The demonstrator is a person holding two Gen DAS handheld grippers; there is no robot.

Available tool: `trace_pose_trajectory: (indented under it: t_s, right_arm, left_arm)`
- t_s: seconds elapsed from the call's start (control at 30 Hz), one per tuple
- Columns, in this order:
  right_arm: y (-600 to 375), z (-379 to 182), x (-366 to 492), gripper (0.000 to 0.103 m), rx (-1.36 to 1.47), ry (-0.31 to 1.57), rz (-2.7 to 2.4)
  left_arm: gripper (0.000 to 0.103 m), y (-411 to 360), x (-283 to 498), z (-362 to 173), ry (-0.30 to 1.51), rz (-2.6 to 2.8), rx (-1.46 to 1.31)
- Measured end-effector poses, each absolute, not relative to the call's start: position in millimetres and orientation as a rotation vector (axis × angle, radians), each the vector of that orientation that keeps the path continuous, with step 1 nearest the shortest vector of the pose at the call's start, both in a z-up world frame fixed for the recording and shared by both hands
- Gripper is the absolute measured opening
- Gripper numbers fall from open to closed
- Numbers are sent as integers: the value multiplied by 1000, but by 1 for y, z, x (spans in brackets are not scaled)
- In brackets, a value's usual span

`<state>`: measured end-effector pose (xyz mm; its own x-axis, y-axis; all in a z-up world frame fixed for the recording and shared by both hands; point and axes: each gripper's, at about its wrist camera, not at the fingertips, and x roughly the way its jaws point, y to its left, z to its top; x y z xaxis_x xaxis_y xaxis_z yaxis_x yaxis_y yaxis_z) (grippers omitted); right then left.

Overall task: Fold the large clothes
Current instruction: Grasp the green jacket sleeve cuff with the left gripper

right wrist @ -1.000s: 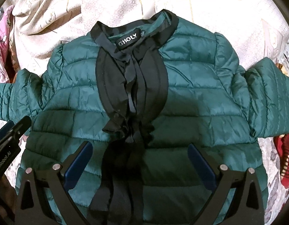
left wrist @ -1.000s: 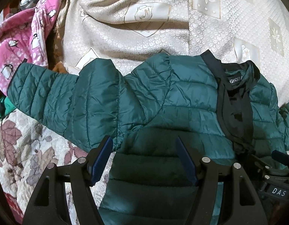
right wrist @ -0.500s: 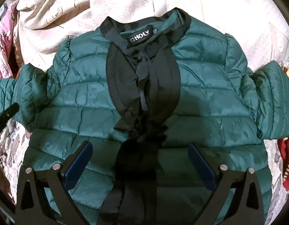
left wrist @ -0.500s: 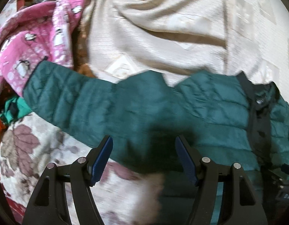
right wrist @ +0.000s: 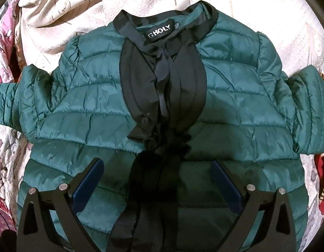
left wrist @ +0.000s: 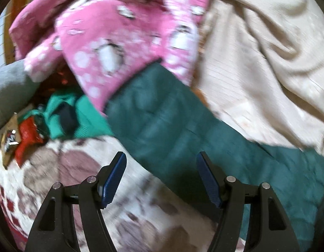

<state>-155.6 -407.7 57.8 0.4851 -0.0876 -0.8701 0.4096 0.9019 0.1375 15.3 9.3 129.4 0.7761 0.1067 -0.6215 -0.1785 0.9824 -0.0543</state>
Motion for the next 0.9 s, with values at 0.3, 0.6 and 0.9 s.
trace_pose_trajectory:
  t_s: [0.3,0.6,0.9]
  right_arm:
    - [-405,54,-152,103,332,1052,-298]
    - [-404,54,-151,103,333,1056,-294]
    - [-414,65,-171,103,367,1039,-292]
  left_arm:
    - [38,46,65,114,652,256,-140]
    - [0,46,60,123,639,151,-195]
    - [0,24,-4,155,613,77,-142]
